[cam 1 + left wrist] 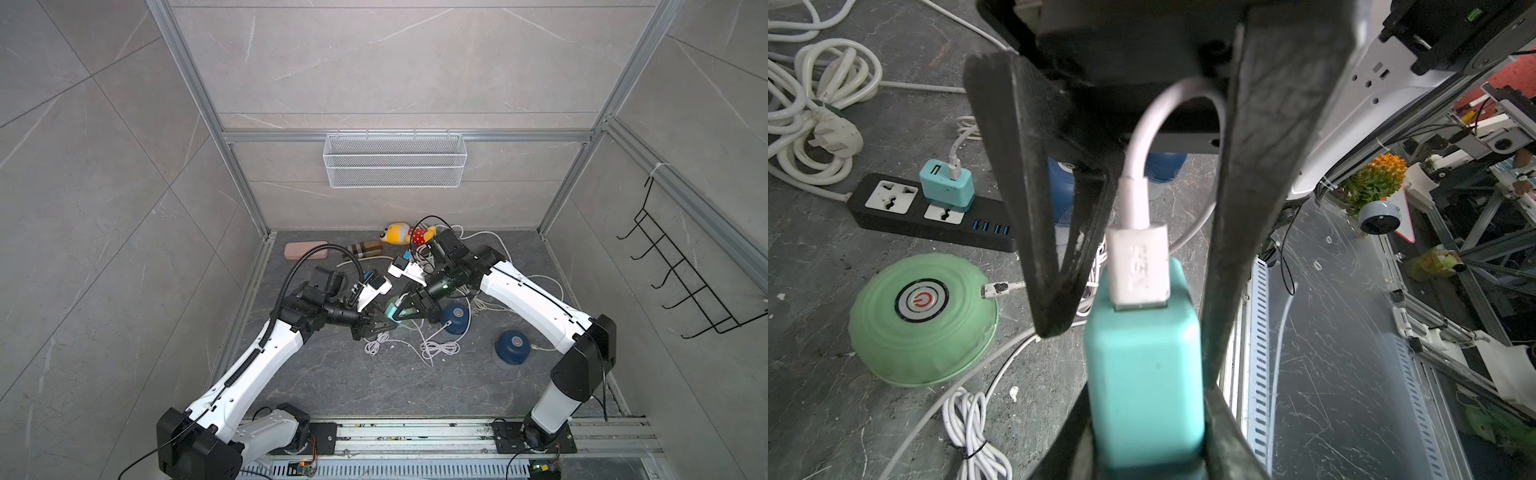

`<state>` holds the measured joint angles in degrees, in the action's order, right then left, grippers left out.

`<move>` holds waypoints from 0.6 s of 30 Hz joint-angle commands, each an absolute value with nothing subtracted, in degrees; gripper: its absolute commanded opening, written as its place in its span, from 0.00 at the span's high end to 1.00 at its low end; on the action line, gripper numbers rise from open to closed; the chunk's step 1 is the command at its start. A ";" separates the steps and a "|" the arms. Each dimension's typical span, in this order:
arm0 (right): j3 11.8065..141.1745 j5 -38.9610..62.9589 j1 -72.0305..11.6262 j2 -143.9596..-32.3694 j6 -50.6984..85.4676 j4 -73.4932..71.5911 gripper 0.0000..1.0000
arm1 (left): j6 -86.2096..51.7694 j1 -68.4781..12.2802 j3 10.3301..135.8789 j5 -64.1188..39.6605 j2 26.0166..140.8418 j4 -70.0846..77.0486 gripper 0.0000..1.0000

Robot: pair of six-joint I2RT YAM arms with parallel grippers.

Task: Charge the cordless meat grinders
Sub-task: Pick up the plug from the center of the board.

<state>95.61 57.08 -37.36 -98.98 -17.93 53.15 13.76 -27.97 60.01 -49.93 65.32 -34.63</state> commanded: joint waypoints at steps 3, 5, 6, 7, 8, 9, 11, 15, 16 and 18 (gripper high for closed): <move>97.34 61.12 -37.41 -100.07 -19.43 55.81 0.59 | 15.29 -27.74 62.68 -54.09 65.19 -33.91 1.00; 97.31 62.11 -37.36 -100.04 -19.42 55.88 0.65 | 15.33 -27.73 62.92 -54.65 65.44 -34.24 1.00; 97.28 62.61 -37.36 -100.02 -19.42 55.98 0.67 | 15.51 -27.64 63.03 -55.07 65.53 -34.50 1.00; 97.22 62.99 -37.34 -99.96 -19.51 55.99 0.68 | 15.47 -27.62 63.10 -55.30 65.60 -34.75 1.00; 97.26 63.57 -37.37 -99.90 -19.68 56.35 0.71 | 15.47 -27.47 63.19 -55.34 65.71 -34.93 1.00; 97.21 63.97 -37.30 -99.91 -19.82 56.59 0.72 | 15.50 -27.35 63.19 -55.31 65.68 -34.97 1.00; 97.07 64.90 -37.39 -99.74 -20.13 57.04 0.76 | 15.09 -27.11 63.11 -55.34 65.71 -34.89 1.00; 96.90 65.61 -37.37 -99.58 -19.09 56.66 0.89 | 12.96 -26.47 63.19 -54.35 66.18 -33.84 0.92; 96.82 65.40 -37.36 -99.36 -18.39 56.17 0.92 | 11.76 -26.16 63.19 -52.98 66.25 -33.35 0.80; 96.23 63.04 -37.40 -98.82 -15.63 54.02 0.99 | 9.05 -25.86 62.87 -48.82 65.86 -32.07 0.62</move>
